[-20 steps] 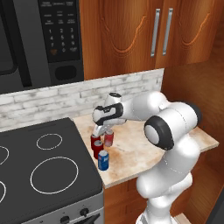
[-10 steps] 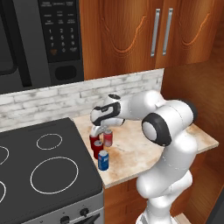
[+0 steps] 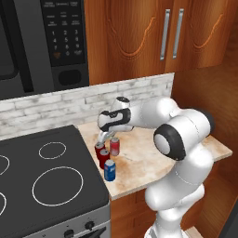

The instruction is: Four empty soda cans are scattered around the kitchen. Gather all the cans and cluster them next to the stove for recycling.

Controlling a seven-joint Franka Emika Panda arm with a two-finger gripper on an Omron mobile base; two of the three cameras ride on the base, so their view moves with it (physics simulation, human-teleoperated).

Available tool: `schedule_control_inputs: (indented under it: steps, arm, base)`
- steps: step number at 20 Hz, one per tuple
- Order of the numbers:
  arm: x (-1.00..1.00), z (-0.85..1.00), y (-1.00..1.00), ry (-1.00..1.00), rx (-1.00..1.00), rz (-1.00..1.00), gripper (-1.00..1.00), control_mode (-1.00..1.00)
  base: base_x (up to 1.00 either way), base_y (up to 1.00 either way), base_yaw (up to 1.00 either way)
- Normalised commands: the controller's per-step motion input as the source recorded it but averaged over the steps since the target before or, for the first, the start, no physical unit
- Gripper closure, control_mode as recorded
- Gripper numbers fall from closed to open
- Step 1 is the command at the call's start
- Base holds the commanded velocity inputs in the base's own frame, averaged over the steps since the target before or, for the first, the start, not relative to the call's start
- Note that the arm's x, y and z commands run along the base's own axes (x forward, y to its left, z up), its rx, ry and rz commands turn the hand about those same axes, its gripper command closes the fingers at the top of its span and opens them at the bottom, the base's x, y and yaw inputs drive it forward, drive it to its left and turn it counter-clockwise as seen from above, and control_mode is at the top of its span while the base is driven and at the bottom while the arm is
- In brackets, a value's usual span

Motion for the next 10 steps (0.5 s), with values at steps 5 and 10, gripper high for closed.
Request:
schedule_control_inputs:
  steps: [5, 10]
  arm:
    - [-0.04, 0.36, -0.35, 0.0, 0.0, -0.01, -1.0, -1.0]
    - [-0.04, 0.21, -0.44, -0.01, -0.01, -0.03, -1.0, -1.0]
  base:
    - [0.0, 0.0, 0.0]
    - [0.0, 0.0, 0.0]
